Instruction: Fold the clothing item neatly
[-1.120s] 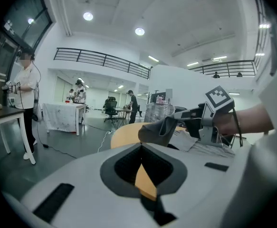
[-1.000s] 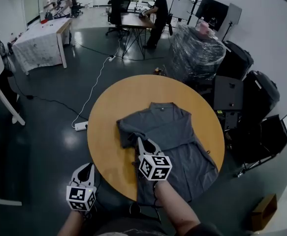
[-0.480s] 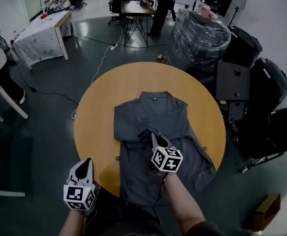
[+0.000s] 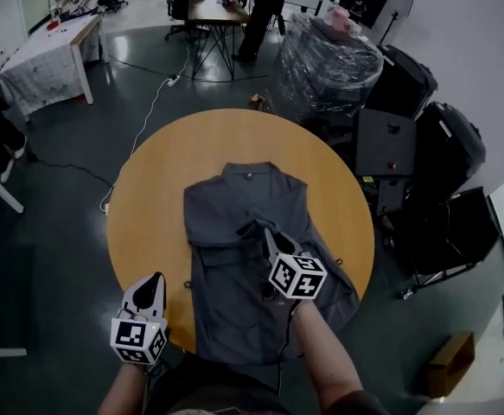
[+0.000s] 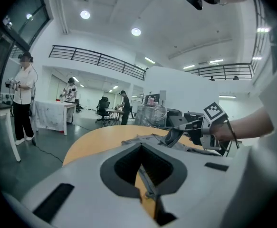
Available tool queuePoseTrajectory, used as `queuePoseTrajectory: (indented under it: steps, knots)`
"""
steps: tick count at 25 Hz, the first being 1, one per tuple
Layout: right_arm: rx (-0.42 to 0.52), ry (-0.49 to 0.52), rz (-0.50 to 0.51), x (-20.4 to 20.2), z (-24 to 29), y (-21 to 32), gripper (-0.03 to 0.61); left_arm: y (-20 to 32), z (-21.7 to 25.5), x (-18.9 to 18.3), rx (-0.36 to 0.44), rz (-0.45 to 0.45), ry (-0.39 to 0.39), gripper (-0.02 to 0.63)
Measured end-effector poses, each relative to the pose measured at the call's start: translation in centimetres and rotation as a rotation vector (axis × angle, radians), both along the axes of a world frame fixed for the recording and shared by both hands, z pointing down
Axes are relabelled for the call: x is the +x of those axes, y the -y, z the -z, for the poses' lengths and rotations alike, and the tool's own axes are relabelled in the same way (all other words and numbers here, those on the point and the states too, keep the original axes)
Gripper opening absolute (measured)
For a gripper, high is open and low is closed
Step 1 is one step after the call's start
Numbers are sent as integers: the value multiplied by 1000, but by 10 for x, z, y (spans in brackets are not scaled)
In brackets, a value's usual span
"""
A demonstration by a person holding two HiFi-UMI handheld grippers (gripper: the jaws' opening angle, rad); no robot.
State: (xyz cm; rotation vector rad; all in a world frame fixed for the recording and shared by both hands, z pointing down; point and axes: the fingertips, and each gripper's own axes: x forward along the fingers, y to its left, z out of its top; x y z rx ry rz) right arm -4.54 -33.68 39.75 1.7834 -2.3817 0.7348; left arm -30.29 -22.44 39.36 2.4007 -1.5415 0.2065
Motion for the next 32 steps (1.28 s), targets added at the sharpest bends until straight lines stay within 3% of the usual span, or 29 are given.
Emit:
queuePoseTrajectory:
  steps: [5, 9, 15, 22, 24, 28, 30, 32]
  knots:
    - [59, 17, -27, 36, 30, 22, 18, 15, -3, 18, 9, -40, -4, 8]
    - [59, 61, -7, 79, 17, 33, 18, 19, -9, 41, 12, -19, 24, 8]
    - [-112, 50, 10, 118, -62, 14, 70, 19, -13, 62, -8, 114, 79, 8]
    - [-61, -29, -48, 179, -63, 20, 86, 25, -11, 102, 10, 210, 101, 8]
    - [-27, -117, 44, 174, -57, 23, 86, 23, -11, 112, 8, 222, 98, 8]
    - [14, -380, 434, 118, -71, 23, 86, 23, -12, 131, 15, 234, 97, 8]
    - [-1, -505, 595, 92, -89, 23, 96, 21, -13, 137, 14, 244, 92, 8]
    - [-46, -581, 685, 78, -108, 24, 98, 19, -14, 140, 7, 248, 102, 8]
